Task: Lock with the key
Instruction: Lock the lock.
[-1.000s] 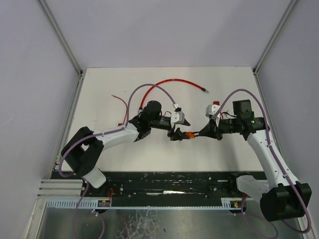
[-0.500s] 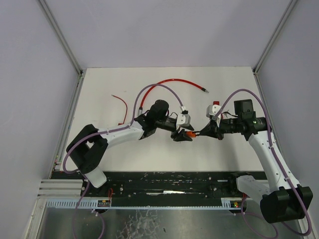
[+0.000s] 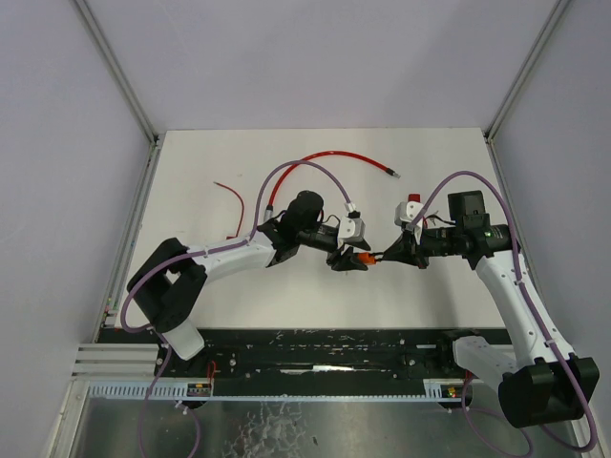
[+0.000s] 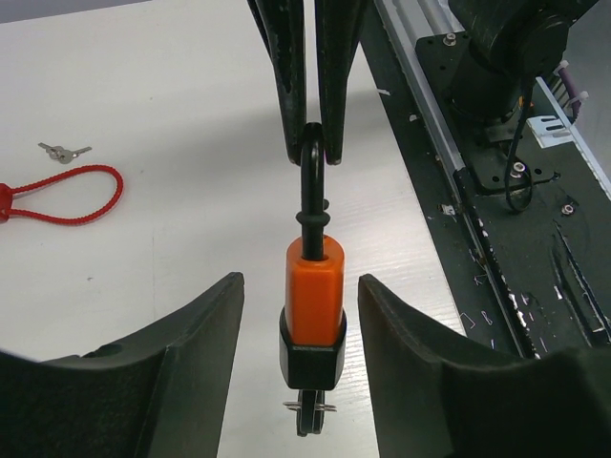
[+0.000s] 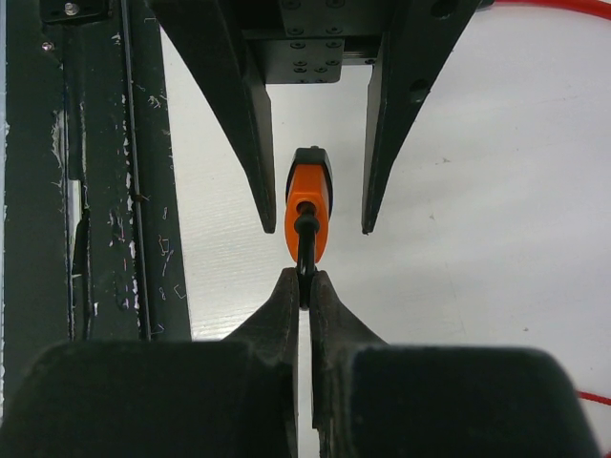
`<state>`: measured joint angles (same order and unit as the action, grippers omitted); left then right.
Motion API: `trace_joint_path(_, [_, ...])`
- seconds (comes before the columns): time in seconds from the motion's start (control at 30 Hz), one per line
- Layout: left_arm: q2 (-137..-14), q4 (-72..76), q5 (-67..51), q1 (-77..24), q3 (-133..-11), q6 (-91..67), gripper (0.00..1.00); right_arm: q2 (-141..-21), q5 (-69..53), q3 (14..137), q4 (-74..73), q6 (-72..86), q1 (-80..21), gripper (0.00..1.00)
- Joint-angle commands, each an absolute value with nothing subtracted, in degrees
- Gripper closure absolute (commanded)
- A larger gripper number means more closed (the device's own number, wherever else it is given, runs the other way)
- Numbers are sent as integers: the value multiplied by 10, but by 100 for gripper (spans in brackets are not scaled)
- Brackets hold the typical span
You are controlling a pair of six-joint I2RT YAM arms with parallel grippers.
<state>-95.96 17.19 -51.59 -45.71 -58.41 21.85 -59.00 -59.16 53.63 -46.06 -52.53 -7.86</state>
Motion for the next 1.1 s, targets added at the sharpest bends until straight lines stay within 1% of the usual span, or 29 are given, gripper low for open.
trace_joint_path(0.0, [-969, 197, -518, -462, -602, 204, 50, -591, -618, 565, -460, -533, -79, 100])
trace_joint_path(0.33, [-977, 193, -516, -471, -611, 206, 52, -595, -621, 562, -458, -533, -80, 100])
trace_joint_path(0.47, [-978, 194, -515, -471, -613, 206, 59, -597, -622, 561, -458, -534, -80, 100])
trace_joint_path(0.57, [-979, 192, -514, -471, -614, 205, 61, -597, -622, 561, -458, -534, -80, 100])
trace_joint_path(0.67, [-980, 185, -518, -471, -618, 210, 71, -598, -622, 560, -458, -533, -80, 100])
trace_joint_path(0.8, [-987, 159, -521, -471, -633, 217, 95, -599, -622, 559, -456, -534, -80, 100])
trace_joint_path(0.83, [-988, 155, -521, -471, -636, 218, 99, -600, -622, 558, -455, -534, -80, 100])
trace_joint_path(0.93, [-988, 163, -518, -471, -631, 216, 100, -605, -620, 552, -450, -541, -80, 100])
trace_joint_path(1.07, [-987, 212, -508, -475, -613, 201, 100, -616, -600, 547, -462, -568, -80, 100])
